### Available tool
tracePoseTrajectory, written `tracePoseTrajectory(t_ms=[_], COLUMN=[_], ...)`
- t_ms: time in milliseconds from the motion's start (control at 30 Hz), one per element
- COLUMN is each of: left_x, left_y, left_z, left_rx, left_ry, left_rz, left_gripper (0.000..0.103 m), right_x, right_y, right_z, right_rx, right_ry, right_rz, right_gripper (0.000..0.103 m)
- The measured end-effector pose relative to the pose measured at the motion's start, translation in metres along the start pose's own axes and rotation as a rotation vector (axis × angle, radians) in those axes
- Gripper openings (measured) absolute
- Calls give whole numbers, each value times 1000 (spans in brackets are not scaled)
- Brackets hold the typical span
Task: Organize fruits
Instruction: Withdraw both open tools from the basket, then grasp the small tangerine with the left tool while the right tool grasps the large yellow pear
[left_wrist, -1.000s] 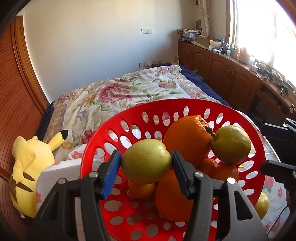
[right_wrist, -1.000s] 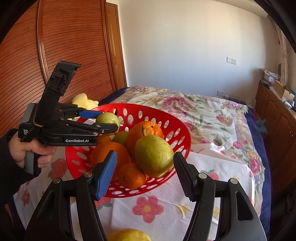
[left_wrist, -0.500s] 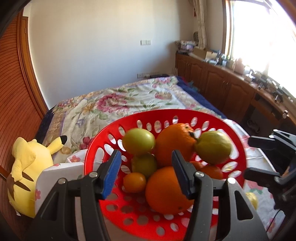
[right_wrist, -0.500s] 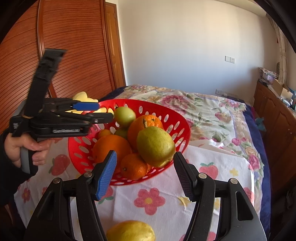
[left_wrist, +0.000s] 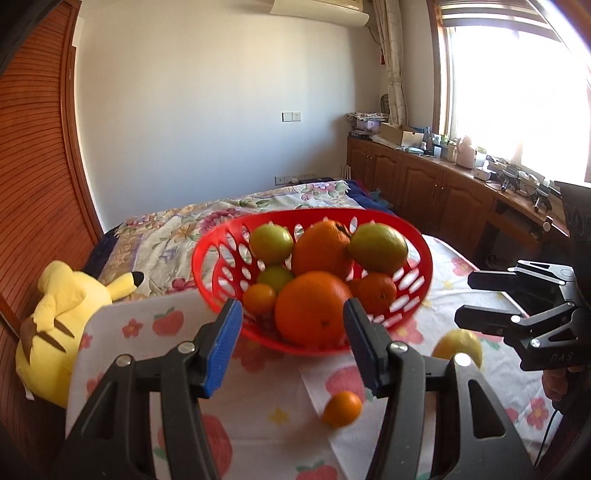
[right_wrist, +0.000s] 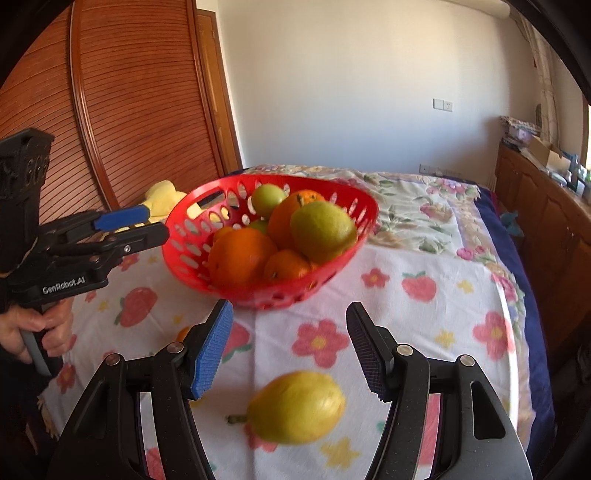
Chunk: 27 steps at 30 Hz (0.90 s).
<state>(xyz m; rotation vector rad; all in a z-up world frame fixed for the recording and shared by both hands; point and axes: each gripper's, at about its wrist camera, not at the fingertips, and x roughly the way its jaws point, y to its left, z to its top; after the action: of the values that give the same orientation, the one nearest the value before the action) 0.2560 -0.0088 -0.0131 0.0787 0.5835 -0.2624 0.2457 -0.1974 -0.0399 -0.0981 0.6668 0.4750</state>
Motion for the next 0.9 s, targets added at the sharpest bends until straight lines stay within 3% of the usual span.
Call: tracePoseTrajectory(t_ms=[333, 900], left_x=[0, 4], left_y=[-23, -34], left_z=[-55, -70], left_rx=[21, 24], left_ry=[20, 4], left_rz=[3, 35], left_gripper=[57, 57], right_x=[-9, 10], right_y=[7, -1], right_z=[-35, -56], right_rx=[47, 77], right_ry=[10, 53], right_rz=[-16, -87], right_gripper=[66, 73])
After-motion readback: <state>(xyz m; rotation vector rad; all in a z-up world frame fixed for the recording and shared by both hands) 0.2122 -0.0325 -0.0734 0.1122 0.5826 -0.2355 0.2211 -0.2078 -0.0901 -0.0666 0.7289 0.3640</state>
